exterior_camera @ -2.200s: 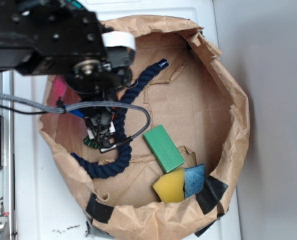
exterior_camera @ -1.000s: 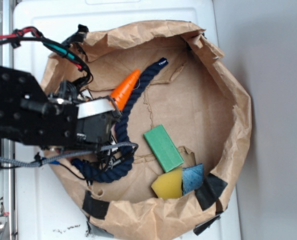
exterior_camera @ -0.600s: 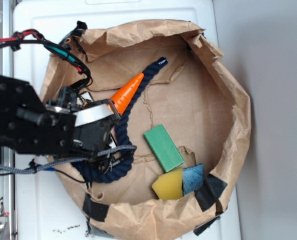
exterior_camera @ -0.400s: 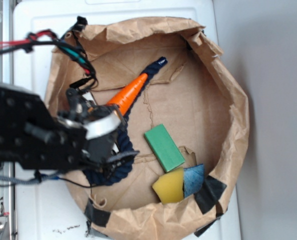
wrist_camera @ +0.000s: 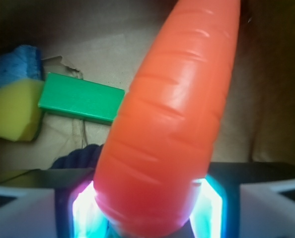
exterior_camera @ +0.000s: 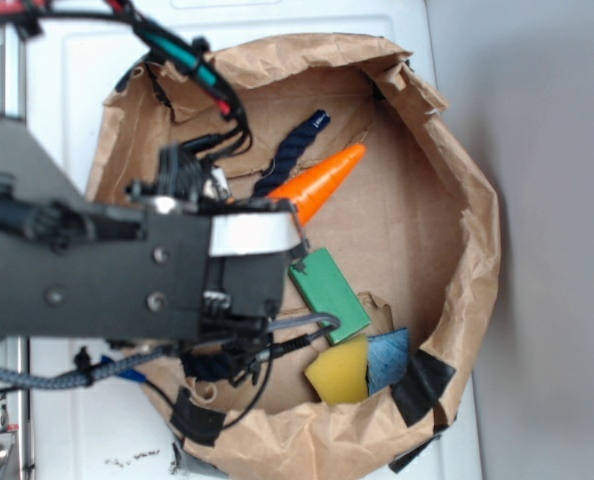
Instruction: Grab the carrot.
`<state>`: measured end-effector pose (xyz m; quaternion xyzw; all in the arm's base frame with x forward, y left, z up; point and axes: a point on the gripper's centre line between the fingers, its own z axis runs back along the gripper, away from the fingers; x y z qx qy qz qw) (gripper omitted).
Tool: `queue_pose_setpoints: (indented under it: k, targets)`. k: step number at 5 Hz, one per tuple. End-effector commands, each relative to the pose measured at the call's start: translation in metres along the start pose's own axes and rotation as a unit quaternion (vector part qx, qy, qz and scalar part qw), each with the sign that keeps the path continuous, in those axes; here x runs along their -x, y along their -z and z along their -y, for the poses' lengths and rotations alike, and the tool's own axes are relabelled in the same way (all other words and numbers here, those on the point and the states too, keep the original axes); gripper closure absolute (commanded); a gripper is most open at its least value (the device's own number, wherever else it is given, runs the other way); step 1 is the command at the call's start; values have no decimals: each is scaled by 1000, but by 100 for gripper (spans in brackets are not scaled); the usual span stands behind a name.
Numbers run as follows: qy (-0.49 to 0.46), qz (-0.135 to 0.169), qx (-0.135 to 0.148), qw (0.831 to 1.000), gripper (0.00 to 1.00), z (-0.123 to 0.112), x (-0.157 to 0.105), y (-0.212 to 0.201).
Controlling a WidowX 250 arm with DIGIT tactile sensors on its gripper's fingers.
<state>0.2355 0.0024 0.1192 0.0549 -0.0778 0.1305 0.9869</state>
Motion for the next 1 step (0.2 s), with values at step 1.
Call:
queue_pose_setpoints:
  k: [1]
  targets:
    - [42, 84, -14, 995, 100, 10, 6, -24]
